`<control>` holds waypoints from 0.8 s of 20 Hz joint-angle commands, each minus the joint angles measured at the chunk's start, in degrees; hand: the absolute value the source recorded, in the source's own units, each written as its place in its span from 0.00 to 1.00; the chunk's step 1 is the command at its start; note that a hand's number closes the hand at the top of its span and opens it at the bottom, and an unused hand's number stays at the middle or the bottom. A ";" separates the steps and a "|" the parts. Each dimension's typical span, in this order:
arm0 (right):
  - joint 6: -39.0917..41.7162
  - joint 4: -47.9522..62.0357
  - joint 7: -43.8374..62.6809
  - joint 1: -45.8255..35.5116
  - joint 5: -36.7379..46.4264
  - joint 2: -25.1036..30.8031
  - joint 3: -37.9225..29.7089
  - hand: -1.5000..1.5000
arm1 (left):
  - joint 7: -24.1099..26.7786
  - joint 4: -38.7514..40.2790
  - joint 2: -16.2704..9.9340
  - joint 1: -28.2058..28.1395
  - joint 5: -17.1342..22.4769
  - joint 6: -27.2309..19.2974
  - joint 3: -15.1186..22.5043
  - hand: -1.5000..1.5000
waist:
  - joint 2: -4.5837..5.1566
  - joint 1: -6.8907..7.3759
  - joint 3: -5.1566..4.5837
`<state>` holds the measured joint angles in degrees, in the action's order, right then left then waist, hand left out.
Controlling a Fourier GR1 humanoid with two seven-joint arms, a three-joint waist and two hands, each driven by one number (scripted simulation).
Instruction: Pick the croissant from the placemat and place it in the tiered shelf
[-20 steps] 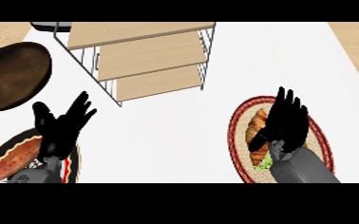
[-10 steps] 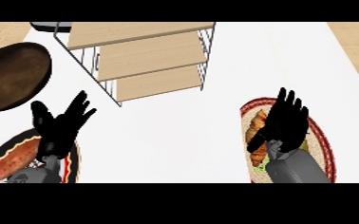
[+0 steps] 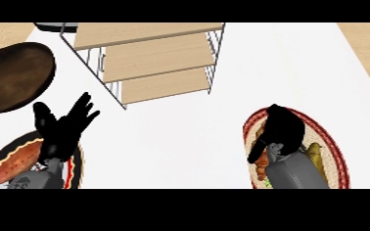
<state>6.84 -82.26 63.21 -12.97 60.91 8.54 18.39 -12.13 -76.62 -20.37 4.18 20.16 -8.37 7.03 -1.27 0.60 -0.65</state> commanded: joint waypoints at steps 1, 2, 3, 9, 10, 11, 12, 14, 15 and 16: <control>2.29 6.90 1.87 0.70 1.30 -0.67 0.29 1.00 | -2.83 -0.99 1.22 -0.36 -1.33 -1.73 1.45 0.50 | 1.36 -0.11 0.68; 1.28 8.03 2.29 -0.24 2.08 -2.63 0.93 1.00 | -0.95 1.68 2.31 -0.08 -1.73 -1.30 1.53 0.50 | 1.46 -0.21 0.65; -0.95 6.00 -0.62 3.43 1.59 -0.26 -0.20 1.00 | 0.54 -0.96 -0.02 -4.13 -1.59 0.12 0.48 0.50 | 1.27 -0.15 0.67; -1.39 6.49 -4.87 -1.88 3.43 -8.09 4.65 1.00 | -1.24 1.47 0.48 0.01 -1.14 1.54 -0.95 0.50 | 1.43 -0.11 0.66; -0.94 2.17 -6.27 0.93 -0.83 -8.31 11.91 1.00 | -1.25 -0.75 0.94 -1.92 -2.80 -0.06 1.09 0.50 | 1.34 0.90 0.73; 1.07 -0.33 -7.78 -0.73 -5.50 -8.31 15.42 1.00 | -2.30 -0.43 0.87 -0.37 -1.15 0.94 0.30 0.50 | 1.52 2.20 0.78; 1.83 -0.60 -11.38 -2.13 -8.80 -8.31 17.25 1.00 | -2.87 -0.43 1.42 0.96 -1.18 1.53 1.30 0.50 | 2.10 3.52 0.90; 2.51 -4.42 -15.58 -4.28 -14.17 -8.34 22.65 1.00 | -2.95 -1.04 1.62 2.42 -2.12 1.55 2.42 0.50 | 2.55 6.38 1.16; 1.65 -4.81 -16.39 -5.39 -16.38 -8.38 24.93 1.00 | -2.28 -0.06 2.04 1.86 -1.60 2.33 2.39 0.50 | 2.51 6.06 0.91; 0.00 -4.47 -15.60 -7.16 -17.01 -8.42 28.22 1.00 | -2.27 0.10 2.91 1.90 -2.10 1.82 3.15 0.50 | 2.38 6.25 0.84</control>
<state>9.12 -85.32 50.98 -16.68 51.10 2.00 37.19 -13.44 -77.92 -18.54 5.89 18.41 -7.03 8.61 0.17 4.61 -0.21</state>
